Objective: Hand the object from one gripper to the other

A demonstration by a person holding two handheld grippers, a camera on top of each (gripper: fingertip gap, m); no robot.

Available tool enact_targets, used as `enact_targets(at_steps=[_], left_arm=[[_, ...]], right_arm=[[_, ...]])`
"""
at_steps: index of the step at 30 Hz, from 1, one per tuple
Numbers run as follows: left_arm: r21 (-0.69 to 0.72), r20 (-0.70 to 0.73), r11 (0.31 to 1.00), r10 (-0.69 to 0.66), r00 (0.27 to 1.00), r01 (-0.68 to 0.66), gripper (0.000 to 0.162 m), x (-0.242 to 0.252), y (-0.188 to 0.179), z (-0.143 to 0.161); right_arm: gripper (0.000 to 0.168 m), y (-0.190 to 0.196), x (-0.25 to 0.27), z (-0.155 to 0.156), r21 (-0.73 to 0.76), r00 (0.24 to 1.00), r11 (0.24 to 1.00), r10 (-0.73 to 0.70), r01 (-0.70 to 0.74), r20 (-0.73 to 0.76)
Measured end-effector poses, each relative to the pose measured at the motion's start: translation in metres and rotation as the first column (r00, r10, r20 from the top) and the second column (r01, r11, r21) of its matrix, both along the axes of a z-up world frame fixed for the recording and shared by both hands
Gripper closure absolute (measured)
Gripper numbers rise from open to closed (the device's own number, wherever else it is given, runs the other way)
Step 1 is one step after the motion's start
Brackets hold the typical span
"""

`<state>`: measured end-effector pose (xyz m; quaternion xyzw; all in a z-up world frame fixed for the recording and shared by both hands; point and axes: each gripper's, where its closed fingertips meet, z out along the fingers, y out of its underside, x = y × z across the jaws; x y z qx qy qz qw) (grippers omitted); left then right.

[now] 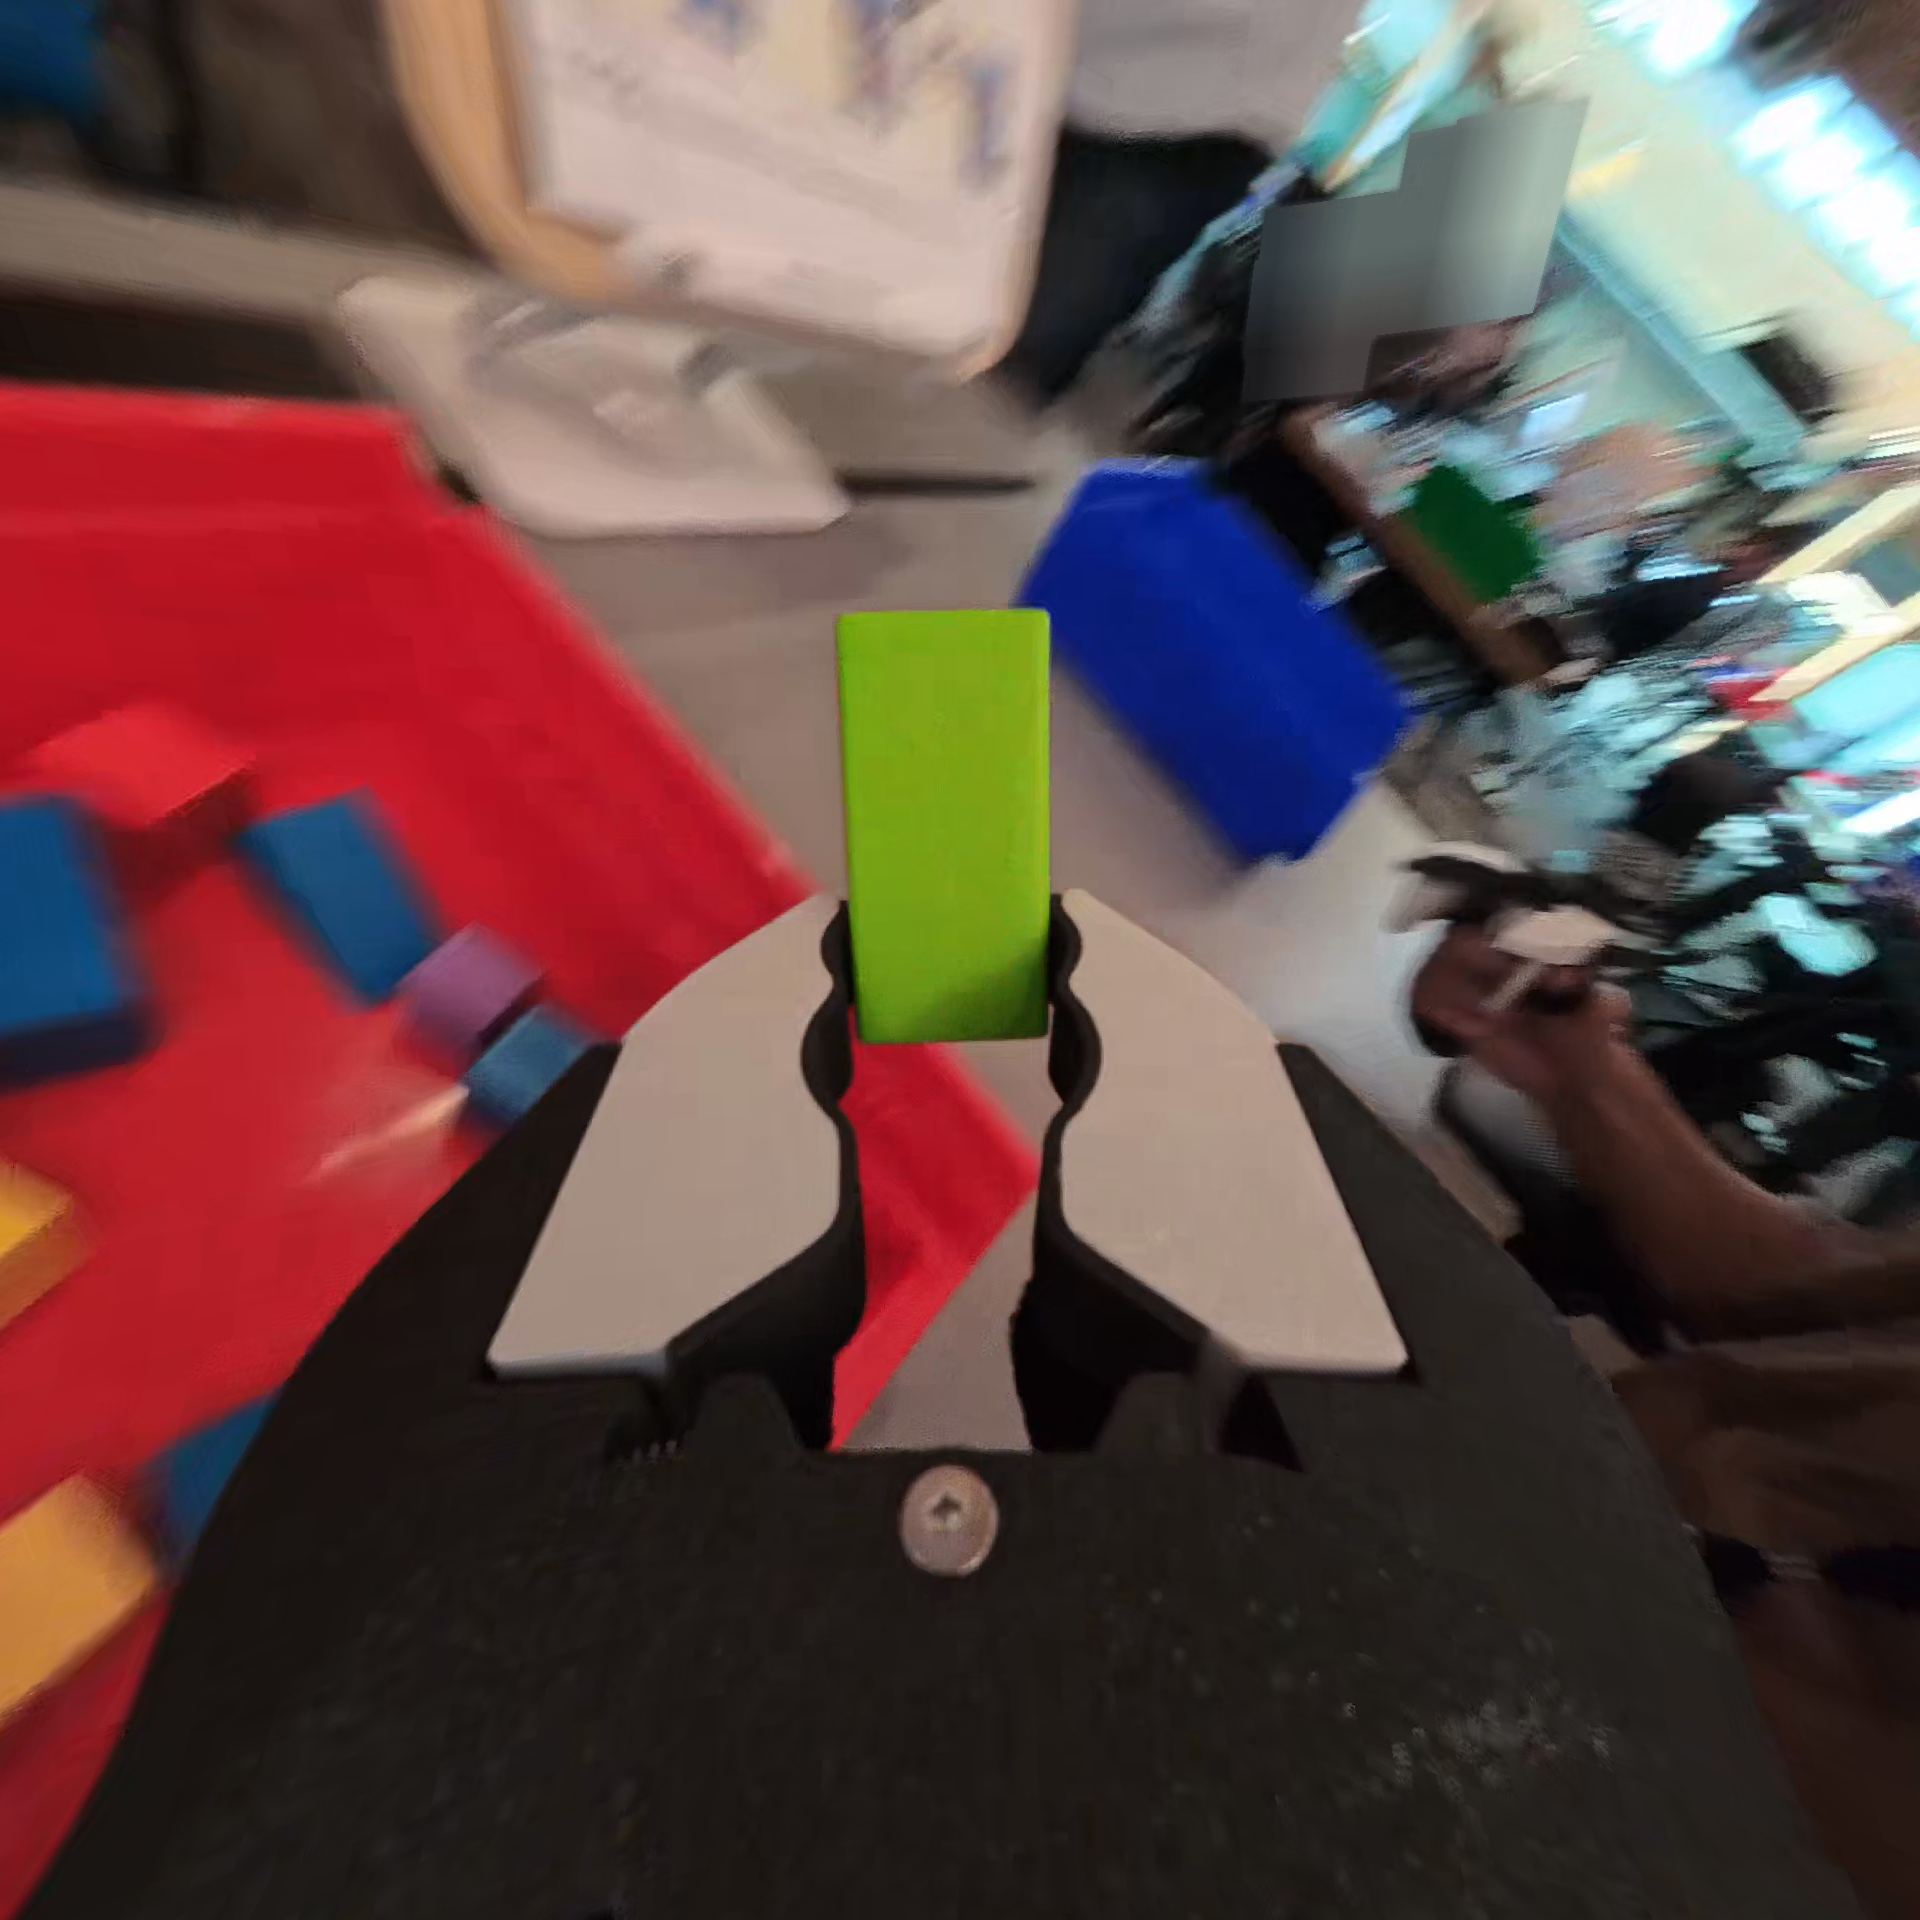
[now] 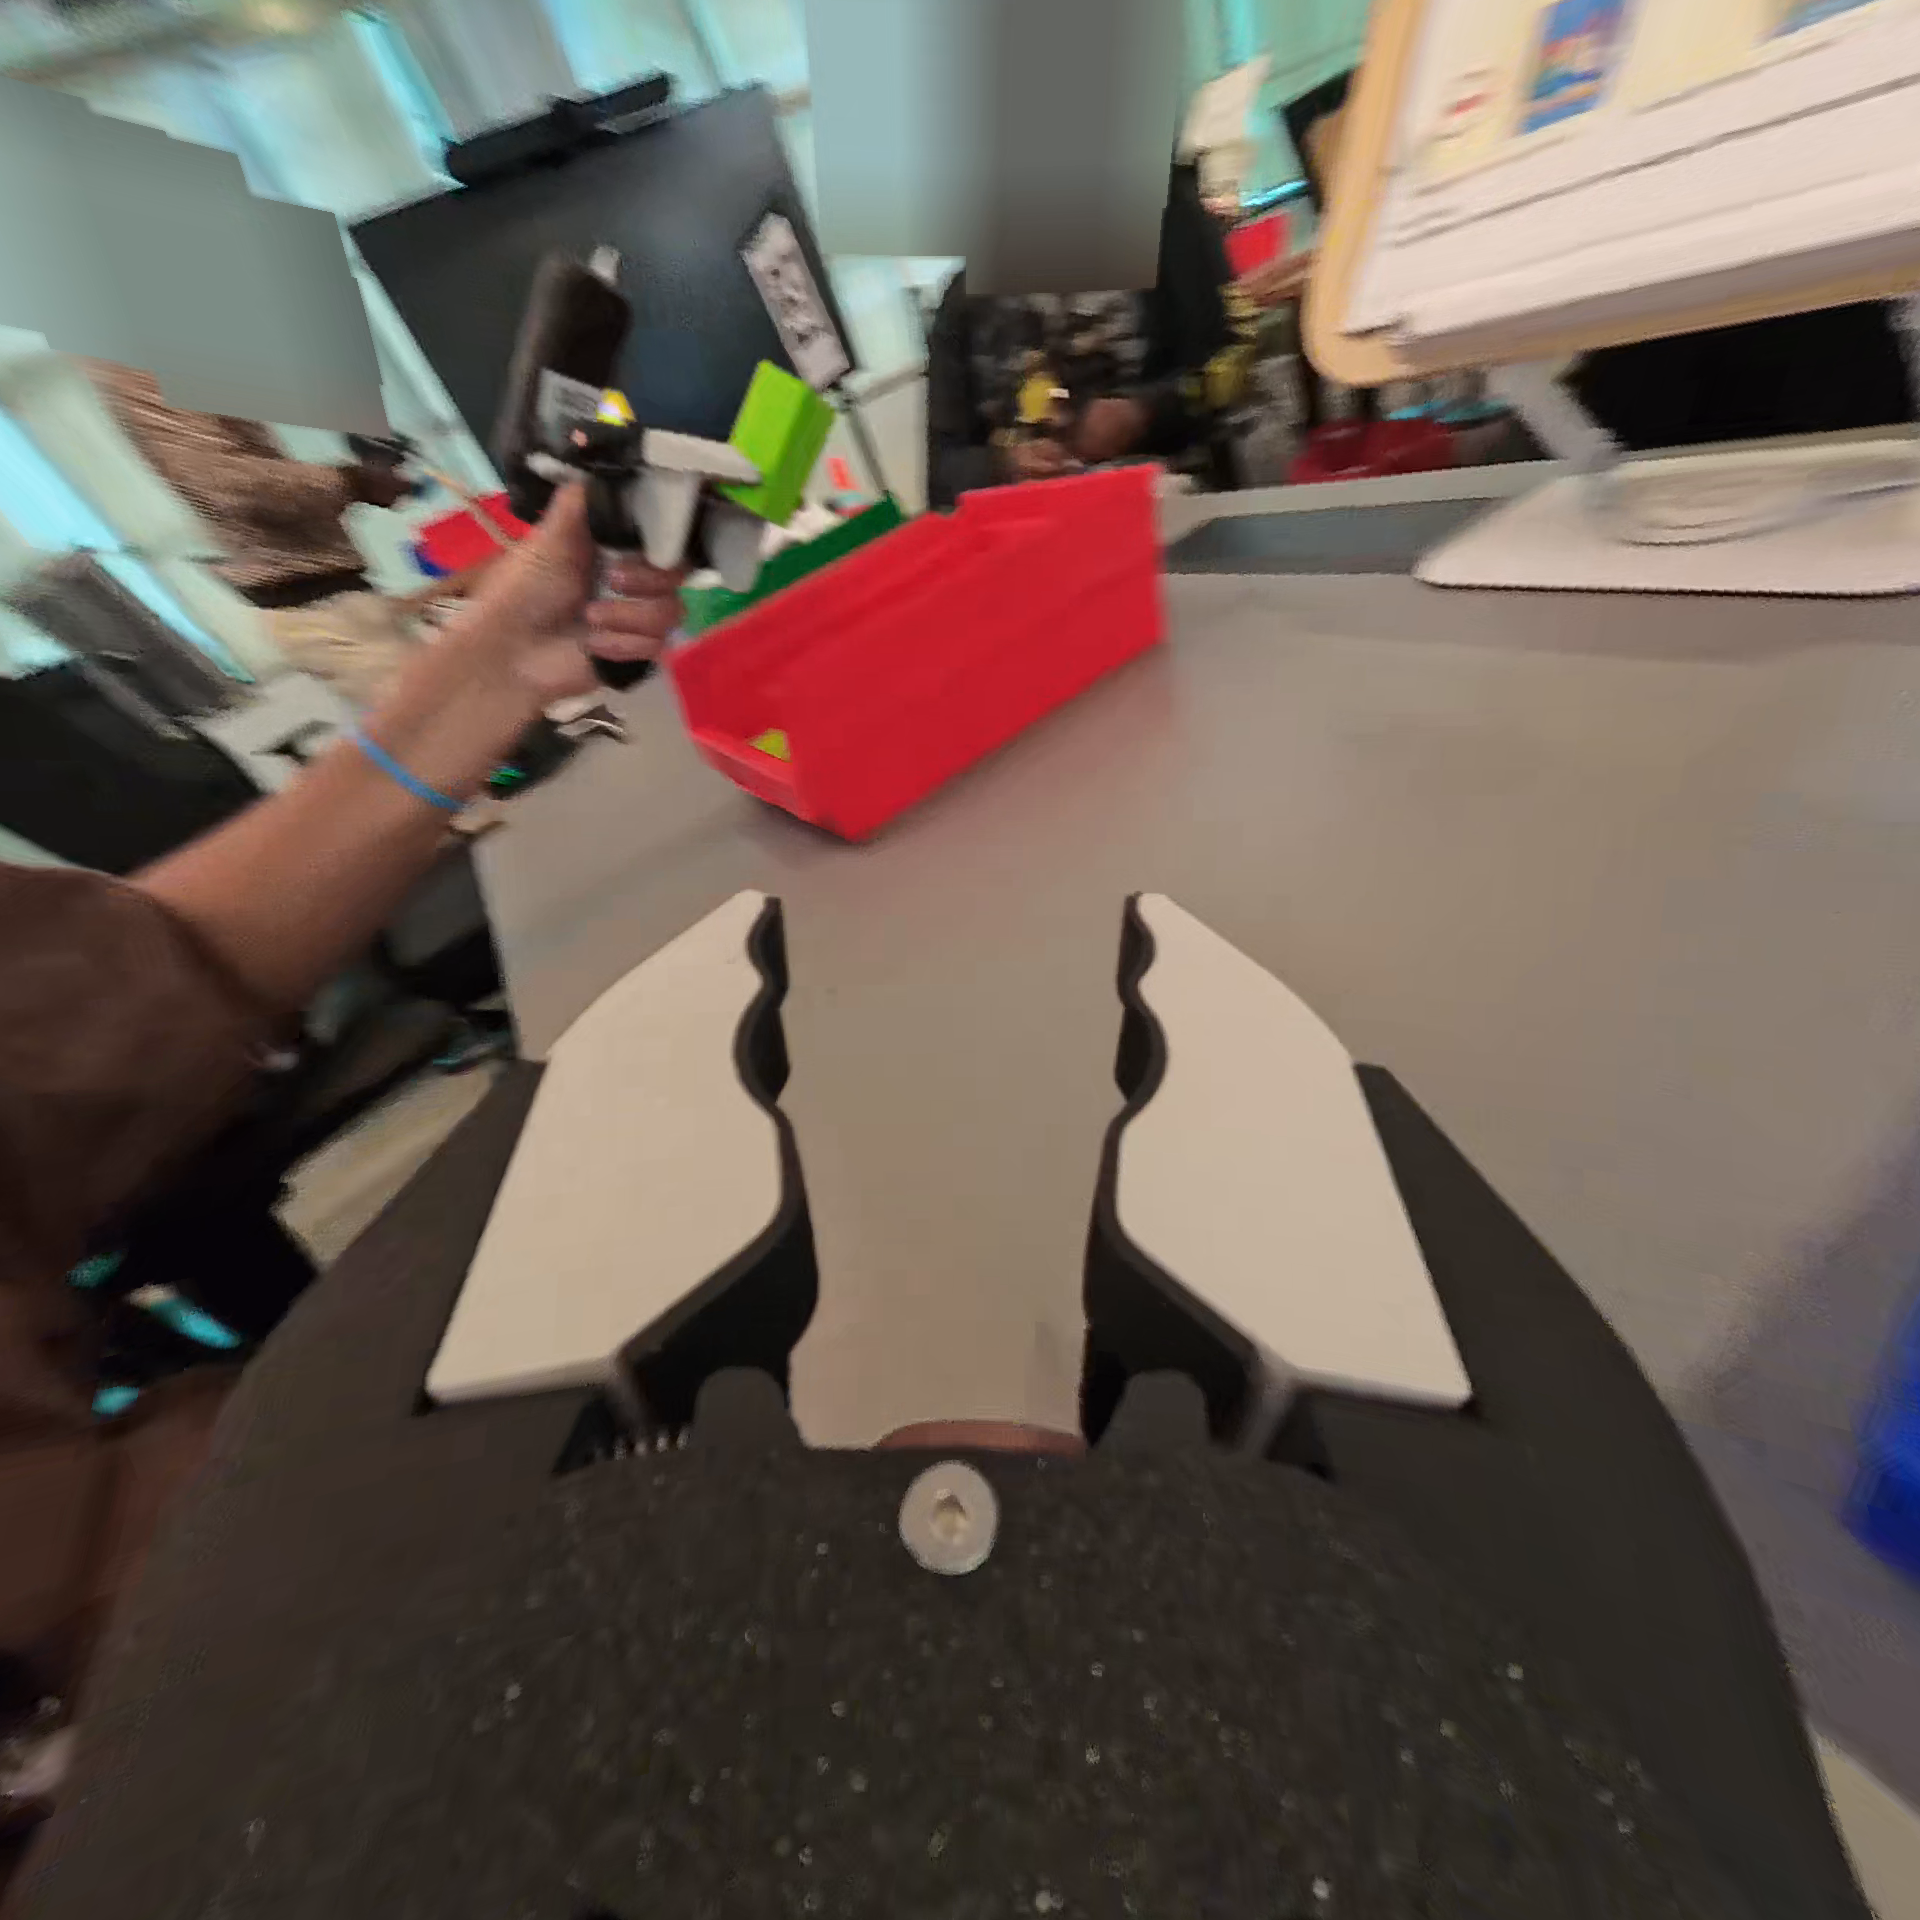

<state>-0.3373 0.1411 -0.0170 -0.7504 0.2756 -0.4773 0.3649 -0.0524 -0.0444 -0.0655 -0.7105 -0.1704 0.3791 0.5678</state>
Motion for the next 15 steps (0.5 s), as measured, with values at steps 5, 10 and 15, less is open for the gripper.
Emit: enact_targets(at_steps=[5, 10, 15], left_arm=[[0.122, 0.337, 0.969, -0.245, 0.909, 0.215, 0.128, 0.077, -0.061, 0.057], [0.137, 0.369, 0.933, -0.36, 0.857, 0.333, 0.128, 0.146, -0.099, 0.056], [0.127, 0.346, 0.924, -0.381, 0.858, 0.359, 0.128, 0.18, -0.116, 0.043]], right_arm=[[0.098, 0.041, -0.061, 0.065, 0.017, 0.944, 0.977, 0.208, -0.21, -0.255], [0.092, 0.072, -0.094, 0.109, 0.049, 0.842, 0.933, 0.344, -0.357, -0.415], [0.095, 0.085, -0.105, 0.109, 0.046, 0.838, 0.925, 0.363, -0.378, -0.407]])
